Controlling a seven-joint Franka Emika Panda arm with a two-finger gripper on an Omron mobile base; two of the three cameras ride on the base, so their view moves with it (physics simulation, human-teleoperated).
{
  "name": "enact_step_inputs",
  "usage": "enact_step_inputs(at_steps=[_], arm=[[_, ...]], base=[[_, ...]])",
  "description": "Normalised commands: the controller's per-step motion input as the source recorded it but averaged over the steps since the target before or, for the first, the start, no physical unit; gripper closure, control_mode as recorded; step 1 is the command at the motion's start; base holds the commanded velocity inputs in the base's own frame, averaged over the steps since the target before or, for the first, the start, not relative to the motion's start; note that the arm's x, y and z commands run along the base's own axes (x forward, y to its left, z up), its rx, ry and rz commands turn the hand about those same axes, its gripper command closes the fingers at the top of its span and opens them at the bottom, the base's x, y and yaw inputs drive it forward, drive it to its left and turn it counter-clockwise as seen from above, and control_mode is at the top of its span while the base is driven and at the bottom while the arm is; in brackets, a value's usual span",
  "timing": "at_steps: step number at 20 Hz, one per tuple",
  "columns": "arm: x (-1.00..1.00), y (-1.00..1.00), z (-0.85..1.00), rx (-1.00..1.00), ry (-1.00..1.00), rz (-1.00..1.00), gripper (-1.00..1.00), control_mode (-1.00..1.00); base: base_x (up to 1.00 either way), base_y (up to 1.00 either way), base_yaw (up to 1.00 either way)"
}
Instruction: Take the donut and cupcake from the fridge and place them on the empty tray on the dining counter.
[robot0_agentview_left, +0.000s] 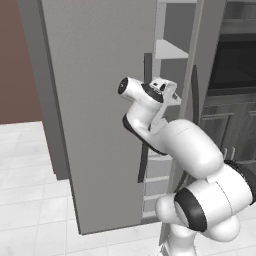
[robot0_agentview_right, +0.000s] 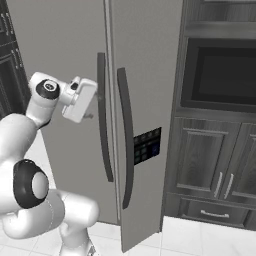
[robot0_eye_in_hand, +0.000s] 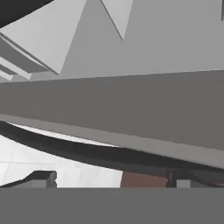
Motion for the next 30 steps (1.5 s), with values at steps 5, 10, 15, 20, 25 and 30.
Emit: enact_step_inputs(at_steps=[5, 10, 15, 20, 25, 30], arm=[[0.45, 0.0, -0.07, 0.0, 0.08, 0.01, -1.0, -1.0], [0.59, -0.04, -0.25, -0.01, 0.04, 0.05, -1.0, -1.0], [0.47, -0.24, -0.32, -0.03, 0.02, 0.0, -1.0, -1.0], [0.41, -0.38, -0.19, -0.02, 0.07, 0.0, -1.0, -1.0], [0.24, -0.48, -0.1, -0.01, 0.08, 0.0, -1.0, -1.0], [0.14, -0.5, -0.14, -0.01, 0.12, 0.0, -1.0, -1.0]], base=[[0.0, 0.0, 0.0], [0.0, 0.0, 0.0], [0.0, 0.0, 0.0], [0.0, 0.0, 0.0], [0.0, 0.0, 0.0], [0.0, 0.0, 0.0]])
